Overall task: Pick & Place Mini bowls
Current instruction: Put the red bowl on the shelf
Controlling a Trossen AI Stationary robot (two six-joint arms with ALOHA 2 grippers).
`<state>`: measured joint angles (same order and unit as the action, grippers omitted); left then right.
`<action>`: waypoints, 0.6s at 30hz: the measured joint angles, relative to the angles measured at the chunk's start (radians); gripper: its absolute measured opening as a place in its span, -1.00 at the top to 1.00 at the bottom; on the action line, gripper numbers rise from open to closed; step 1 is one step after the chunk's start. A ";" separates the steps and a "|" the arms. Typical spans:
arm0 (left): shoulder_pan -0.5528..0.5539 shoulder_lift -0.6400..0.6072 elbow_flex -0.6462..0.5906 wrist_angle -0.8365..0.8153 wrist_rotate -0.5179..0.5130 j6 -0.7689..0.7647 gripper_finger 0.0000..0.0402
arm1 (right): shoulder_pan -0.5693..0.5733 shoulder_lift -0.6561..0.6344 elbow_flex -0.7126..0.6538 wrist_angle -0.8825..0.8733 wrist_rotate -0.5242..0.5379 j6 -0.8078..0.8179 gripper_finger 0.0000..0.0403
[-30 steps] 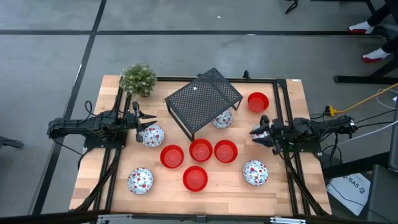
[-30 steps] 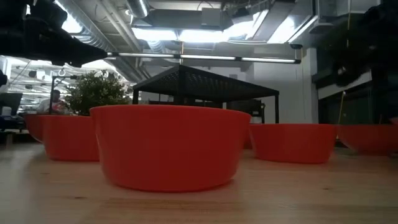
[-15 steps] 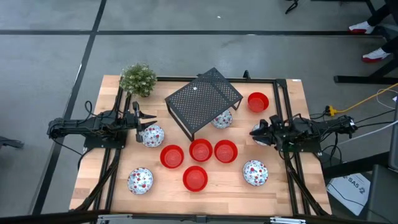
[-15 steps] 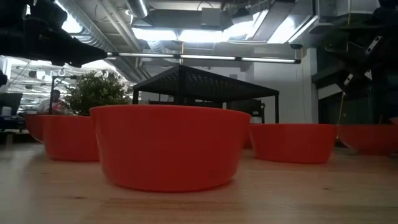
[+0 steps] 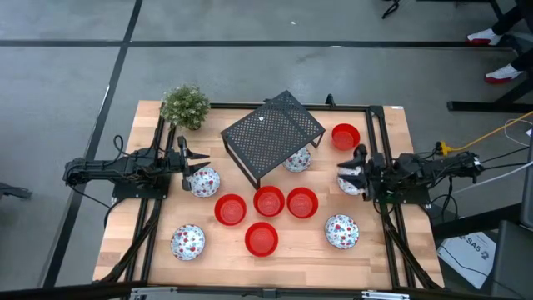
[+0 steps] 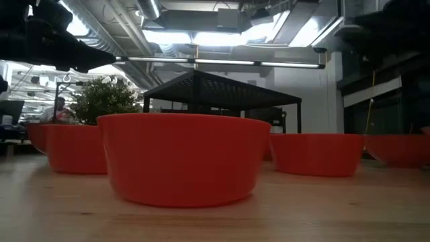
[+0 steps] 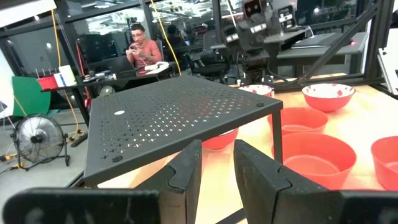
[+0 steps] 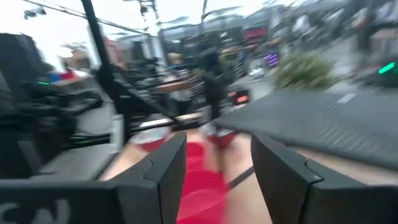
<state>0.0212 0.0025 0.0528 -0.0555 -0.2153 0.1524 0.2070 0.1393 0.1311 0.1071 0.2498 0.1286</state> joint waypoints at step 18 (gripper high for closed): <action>0.000 0.000 0.000 0.000 0.000 0.000 0.56 | 0.000 0.700 0.690 -0.481 0.422 -0.151 0.11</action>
<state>0.0212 0.0023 0.0525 -0.0557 -0.2153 0.1524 0.2066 0.8395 0.8216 -0.3740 0.6718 -0.0220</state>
